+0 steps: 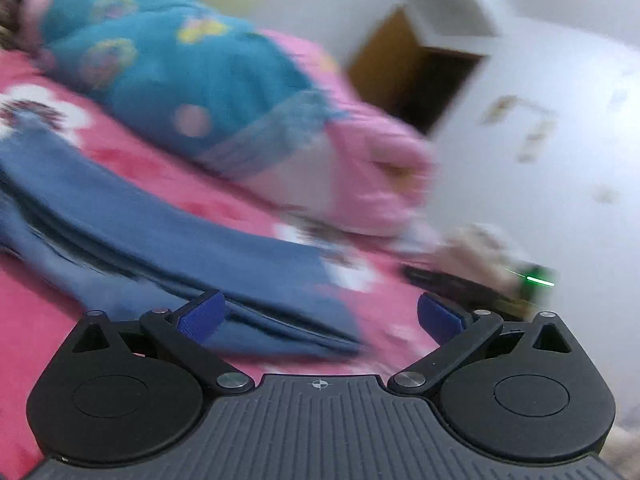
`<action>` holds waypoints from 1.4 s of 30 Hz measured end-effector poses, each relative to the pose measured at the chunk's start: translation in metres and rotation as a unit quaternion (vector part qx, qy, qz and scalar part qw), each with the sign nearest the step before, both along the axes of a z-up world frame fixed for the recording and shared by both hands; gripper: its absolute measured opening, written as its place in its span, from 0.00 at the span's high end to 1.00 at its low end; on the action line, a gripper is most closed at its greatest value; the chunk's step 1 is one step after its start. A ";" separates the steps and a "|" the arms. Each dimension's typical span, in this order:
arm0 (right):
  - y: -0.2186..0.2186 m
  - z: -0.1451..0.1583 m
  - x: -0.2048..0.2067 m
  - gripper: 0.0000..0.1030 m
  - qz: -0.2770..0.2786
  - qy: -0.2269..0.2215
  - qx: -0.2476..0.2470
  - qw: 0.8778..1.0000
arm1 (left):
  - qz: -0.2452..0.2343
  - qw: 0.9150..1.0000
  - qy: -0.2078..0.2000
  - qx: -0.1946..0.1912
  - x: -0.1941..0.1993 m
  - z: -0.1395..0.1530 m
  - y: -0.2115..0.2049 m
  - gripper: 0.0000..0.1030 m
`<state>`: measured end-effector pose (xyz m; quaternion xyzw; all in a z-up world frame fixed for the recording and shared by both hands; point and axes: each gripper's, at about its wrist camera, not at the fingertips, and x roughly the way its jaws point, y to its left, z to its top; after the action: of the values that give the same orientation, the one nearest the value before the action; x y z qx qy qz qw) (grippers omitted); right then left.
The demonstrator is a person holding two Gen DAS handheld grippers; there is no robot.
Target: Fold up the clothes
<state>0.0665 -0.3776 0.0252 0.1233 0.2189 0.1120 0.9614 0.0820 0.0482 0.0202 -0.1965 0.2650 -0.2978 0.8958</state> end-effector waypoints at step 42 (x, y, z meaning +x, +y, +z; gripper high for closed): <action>-0.015 -0.082 0.148 0.84 0.027 0.127 0.046 0.990 | 0.189 0.951 -0.038 0.242 0.068 -0.065 -0.056 0.00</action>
<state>0.2148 -0.3925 -0.0569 0.1748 0.3370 0.1313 0.9158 0.1504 -0.0075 -0.0444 -0.0087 0.2529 -0.0573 0.9657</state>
